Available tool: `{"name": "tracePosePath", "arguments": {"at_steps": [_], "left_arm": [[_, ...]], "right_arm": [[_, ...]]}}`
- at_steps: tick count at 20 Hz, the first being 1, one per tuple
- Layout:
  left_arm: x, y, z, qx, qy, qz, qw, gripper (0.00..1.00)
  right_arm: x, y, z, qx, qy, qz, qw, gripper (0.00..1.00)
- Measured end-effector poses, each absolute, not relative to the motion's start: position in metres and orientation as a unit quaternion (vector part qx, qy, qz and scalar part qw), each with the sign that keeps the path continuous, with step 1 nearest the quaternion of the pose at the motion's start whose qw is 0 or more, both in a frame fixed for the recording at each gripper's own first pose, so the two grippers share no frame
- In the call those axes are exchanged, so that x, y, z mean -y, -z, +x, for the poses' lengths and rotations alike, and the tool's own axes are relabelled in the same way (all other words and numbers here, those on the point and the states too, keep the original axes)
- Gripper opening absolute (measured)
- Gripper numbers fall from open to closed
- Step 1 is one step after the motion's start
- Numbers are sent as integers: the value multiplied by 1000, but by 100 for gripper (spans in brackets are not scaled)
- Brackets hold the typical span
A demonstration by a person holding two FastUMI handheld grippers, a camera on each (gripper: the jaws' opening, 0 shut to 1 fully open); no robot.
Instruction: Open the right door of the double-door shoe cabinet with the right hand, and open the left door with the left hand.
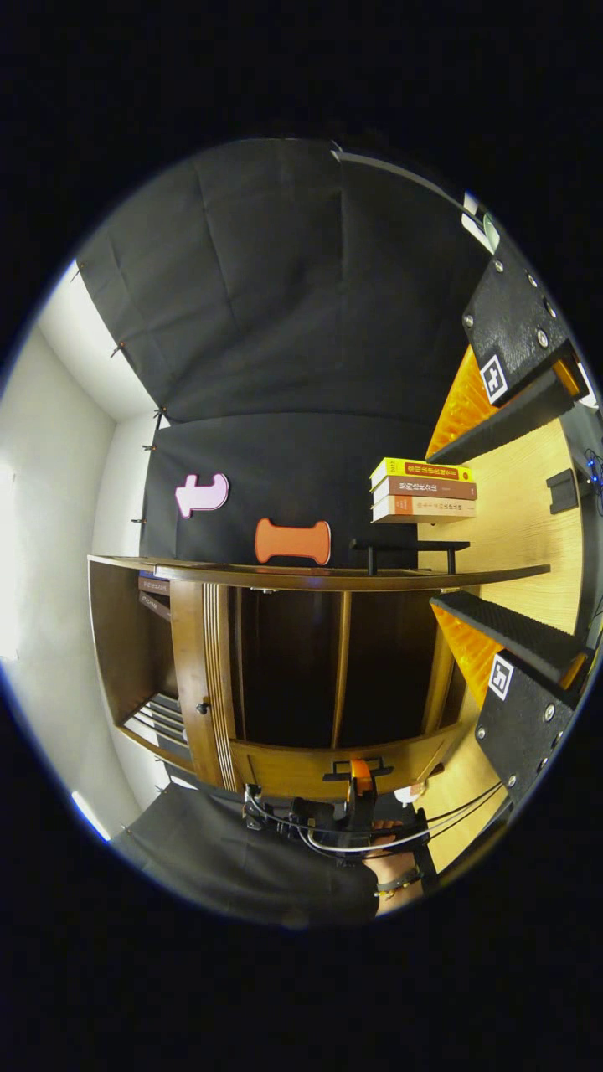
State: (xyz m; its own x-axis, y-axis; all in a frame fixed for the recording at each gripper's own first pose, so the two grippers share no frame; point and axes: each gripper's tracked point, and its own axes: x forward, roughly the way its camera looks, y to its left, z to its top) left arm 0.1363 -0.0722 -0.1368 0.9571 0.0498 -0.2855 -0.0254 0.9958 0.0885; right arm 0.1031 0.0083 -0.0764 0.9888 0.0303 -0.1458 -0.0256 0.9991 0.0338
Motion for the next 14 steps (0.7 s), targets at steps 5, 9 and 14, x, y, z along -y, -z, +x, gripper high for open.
{"name": "tracePosePath", "arguments": {"at_steps": [5,9,14], "left_arm": [[48,127,97,-134,-34,45,989,31],[19,117,67,-123,-55,50,990,30],[-17,111,39,-118,-78,57,988,27]], "right_arm": [[-9,78,108,-74,-34,10,997,93],[-14,80,111,-75,-49,11,996,93],[-16,82,110,-85,-49,11,995,93]]}}
